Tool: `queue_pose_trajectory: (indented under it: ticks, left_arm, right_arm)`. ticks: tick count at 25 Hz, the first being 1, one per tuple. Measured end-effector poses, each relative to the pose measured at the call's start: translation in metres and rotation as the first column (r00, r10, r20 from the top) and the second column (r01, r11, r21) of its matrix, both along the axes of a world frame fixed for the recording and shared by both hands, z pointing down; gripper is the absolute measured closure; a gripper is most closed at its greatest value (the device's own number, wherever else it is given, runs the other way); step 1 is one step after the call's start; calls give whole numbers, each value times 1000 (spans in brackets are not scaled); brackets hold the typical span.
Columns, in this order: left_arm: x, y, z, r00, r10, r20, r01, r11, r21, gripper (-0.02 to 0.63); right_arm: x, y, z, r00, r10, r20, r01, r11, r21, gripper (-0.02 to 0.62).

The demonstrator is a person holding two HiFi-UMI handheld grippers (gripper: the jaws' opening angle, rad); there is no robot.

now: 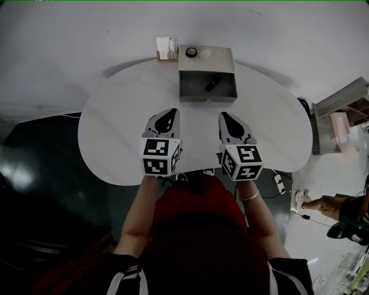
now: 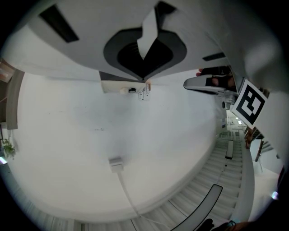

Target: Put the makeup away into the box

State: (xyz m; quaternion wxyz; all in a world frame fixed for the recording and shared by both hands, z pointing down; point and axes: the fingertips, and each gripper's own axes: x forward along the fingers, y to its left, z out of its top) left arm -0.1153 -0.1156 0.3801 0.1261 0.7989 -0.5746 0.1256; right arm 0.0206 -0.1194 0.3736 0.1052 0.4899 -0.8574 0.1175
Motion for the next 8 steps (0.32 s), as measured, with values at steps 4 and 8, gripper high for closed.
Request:
queue_pose_trajectory:
  ticks: [4,8]
  left_arm:
    - [-1,6,1,1000,-7,2,7,1000,4,584]
    - [1,9,3,1000,-18,-8,18,1000,4,584]
  right_arm:
    - [0,4,-1,1000,0,0,0,1000,1,581]
    - [0,5,-2,1000,-10,0,10,1000,2,581]
